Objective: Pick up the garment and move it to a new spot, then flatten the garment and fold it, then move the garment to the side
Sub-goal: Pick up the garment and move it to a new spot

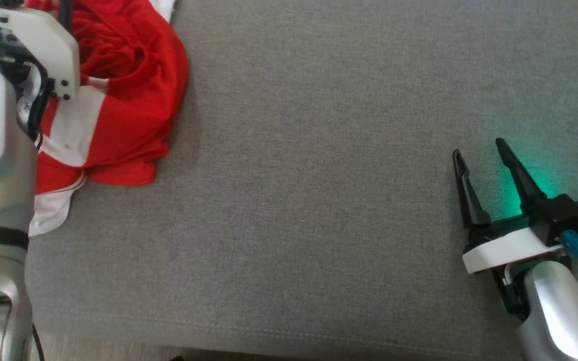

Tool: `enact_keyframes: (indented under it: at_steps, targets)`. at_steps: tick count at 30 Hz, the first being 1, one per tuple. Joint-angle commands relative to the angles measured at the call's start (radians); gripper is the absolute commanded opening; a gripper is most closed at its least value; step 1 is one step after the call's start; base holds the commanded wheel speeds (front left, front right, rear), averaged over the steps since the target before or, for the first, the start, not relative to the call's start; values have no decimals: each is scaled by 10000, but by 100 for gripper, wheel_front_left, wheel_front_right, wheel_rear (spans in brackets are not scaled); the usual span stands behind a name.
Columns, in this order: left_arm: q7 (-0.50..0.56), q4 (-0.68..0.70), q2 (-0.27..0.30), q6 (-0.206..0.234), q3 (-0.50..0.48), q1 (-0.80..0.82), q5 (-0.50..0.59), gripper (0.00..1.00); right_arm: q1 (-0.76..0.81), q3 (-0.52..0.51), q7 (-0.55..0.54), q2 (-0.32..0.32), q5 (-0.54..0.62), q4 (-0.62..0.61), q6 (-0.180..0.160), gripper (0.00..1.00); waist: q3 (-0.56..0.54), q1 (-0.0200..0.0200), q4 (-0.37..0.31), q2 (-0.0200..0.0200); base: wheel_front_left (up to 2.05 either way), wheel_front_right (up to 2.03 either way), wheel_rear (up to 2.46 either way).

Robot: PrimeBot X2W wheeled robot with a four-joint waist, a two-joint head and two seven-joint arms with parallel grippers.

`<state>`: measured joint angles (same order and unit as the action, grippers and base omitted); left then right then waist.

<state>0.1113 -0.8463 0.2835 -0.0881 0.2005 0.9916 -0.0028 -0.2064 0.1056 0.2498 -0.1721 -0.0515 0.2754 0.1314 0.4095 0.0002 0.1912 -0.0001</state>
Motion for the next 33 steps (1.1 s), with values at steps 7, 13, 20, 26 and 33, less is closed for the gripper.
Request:
enact_keyframes:
  at_steps: [7, 13, 20, 26, 33]
  targets:
    - [1395, -1832, 173, 81, -570, 928, -511, 100, 32, -132, 120, -266, 31, -486, -7, 100, 303, -2, -147, 1, 0, 0, 0]
    - [1559, -2675, -66, -66, -579, 1032, -830, 33, 62, -263, 120, -276, 66, -583, -7, 100, 399, -2, -100, 1, 0, 0, 0]
    - [-362, -2601, 286, -153, -297, 1267, -683, 0, -27, -190, 120, -49, 76, -508, -7, 100, 131, -2, -149, 1, 0, 0, 0]
    - [-2011, -2301, 549, -225, 133, 1730, -385, 0, 13, -71, 120, 252, -40, -288, -7, 100, -775, -2, -364, 1, 0, 0, 0]
    - [-2958, -1778, 636, -370, 932, 2187, -35, 0, 116, 159, 120, 685, -173, -15, -7, 100, -1854, -2, -838, 1, 0, 0, 0]
